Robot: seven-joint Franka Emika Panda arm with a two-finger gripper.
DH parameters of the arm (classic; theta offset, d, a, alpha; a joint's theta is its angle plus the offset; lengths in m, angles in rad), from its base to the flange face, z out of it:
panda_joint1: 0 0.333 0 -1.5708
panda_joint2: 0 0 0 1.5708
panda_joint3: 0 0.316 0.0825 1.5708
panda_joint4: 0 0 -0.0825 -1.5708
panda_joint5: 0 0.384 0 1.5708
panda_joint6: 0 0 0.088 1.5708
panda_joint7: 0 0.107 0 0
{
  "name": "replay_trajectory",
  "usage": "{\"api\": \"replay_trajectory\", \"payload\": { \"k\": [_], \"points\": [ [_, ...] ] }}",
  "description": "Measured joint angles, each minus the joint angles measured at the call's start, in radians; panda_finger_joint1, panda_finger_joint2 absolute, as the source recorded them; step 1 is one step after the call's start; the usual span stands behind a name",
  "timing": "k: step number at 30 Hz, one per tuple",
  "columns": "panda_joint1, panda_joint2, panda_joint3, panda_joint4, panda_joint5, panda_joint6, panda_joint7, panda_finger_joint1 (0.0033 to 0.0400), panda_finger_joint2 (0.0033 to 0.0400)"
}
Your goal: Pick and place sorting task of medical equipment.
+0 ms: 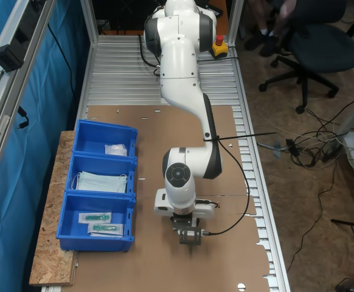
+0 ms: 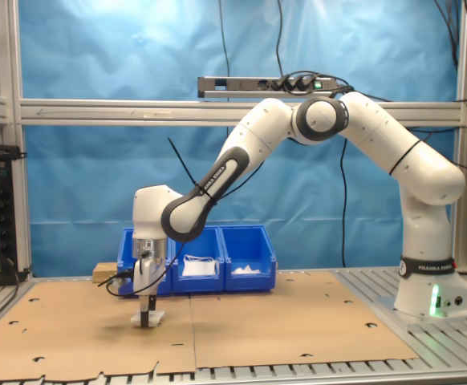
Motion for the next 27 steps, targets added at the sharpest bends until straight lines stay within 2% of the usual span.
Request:
{"api": "replay_trajectory", "payload": {
  "k": [24, 25, 27],
  "points": [
    [0.000, 0.001, 0.000, 0.000, 0.000, 0.000, 0.000, 0.0400, 0.0400],
    [0.000, 0.001, 0.000, 0.000, 0.000, 0.000, 0.000, 0.0278, 0.0278],
    [0.000, 0.002, 0.000, 0.000, 0.000, 0.000, 0.000, 0.0278, 0.0278]
  ]
}}
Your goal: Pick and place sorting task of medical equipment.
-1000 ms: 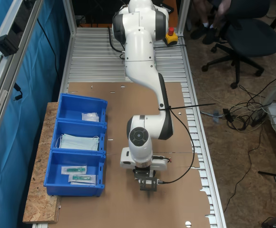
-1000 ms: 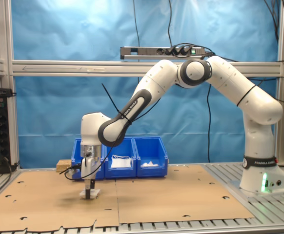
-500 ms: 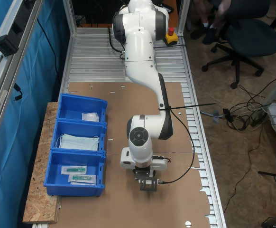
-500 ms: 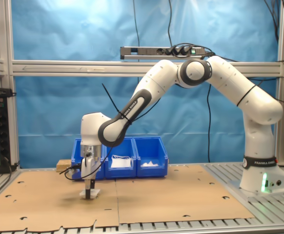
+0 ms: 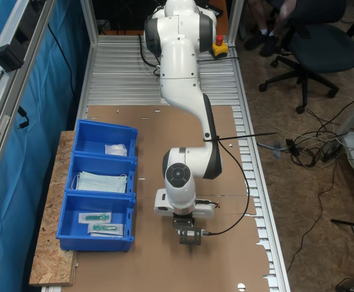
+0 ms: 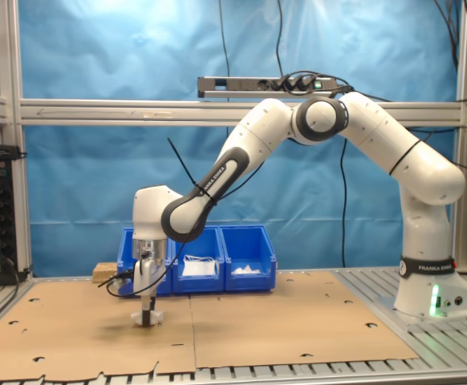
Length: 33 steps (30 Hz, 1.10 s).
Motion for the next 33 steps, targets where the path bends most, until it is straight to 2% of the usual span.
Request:
{"api": "replay_trajectory", "payload": {
  "k": [2, 3, 11, 12, 24, 33],
  "points": [
    [0.000, 0.000, 0.000, 0.000, 0.000, 0.000, 0.000, 0.0278, 0.0278],
    [0.000, 0.000, 0.000, 0.000, 0.000, 0.000, 0.000, 0.0197, 0.0197],
    [0.000, -0.001, 0.000, 0.008, 0.000, 0.000, 0.000, 0.0197, 0.0197],
    [0.000, -0.001, 0.000, 0.009, 0.000, 0.000, 0.000, 0.0083, 0.0083],
    [0.000, -0.016, -0.003, 0.009, 0.000, -0.014, 0.000, 0.0083, 0.0083],
    [0.000, -0.115, -0.026, -0.018, 0.000, -0.101, 0.000, 0.0083, 0.0083]
  ]
}}
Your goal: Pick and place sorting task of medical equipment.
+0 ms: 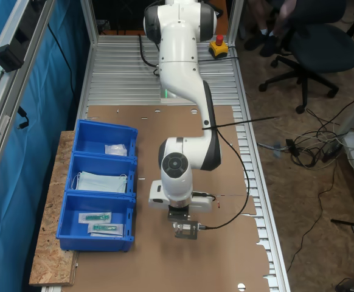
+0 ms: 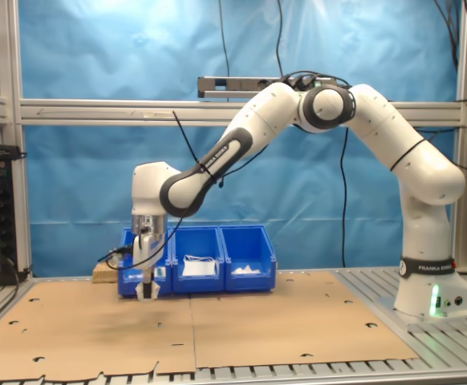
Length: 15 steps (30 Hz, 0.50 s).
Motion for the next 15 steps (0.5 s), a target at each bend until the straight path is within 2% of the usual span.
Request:
{"api": "replay_trajectory", "payload": {
  "k": [8, 15],
  "points": [
    [0.000, -0.146, -0.037, -0.040, 0.000, -0.099, 0.000, 0.0084, 0.0084],
    [0.000, -0.283, -0.079, -0.096, 0.000, -0.181, 0.000, 0.0084, 0.0084]
  ]
}}
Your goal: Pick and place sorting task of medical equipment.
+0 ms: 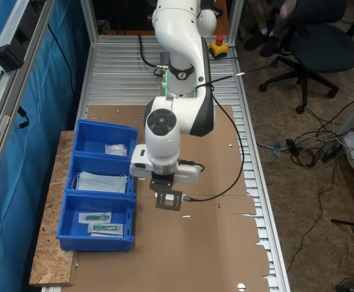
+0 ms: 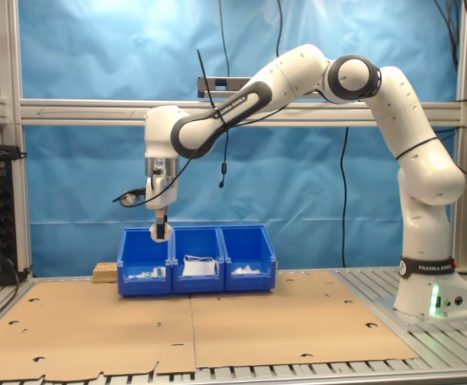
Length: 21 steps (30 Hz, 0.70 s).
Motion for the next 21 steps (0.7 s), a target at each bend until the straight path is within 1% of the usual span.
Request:
{"api": "replay_trajectory", "payload": {
  "k": [1, 2, 9, 14, 19, 20, 21],
  "points": [
    [0.000, -0.019, -0.007, -0.011, 0.000, -0.011, 0.000, 0.0084, 0.0084],
    [0.000, -0.055, -0.021, -0.034, 0.000, -0.029, 0.000, 0.0084, 0.0084],
    [-0.003, -0.162, -0.073, -0.132, 0.000, -0.080, 0.000, 0.0084, 0.0084],
    [-0.011, -0.217, -0.108, -0.204, 0.000, -0.105, 0.000, 0.0084, 0.0084],
    [-0.025, -0.254, -0.142, -0.264, 0.000, -0.124, 0.000, 0.0084, 0.0084],
    [-0.031, -0.264, -0.158, -0.285, 0.000, -0.132, 0.000, 0.0084, 0.0084],
    [-0.034, -0.269, -0.166, -0.294, 0.000, -0.135, 0.000, 0.0084, 0.0084]
  ]
}}
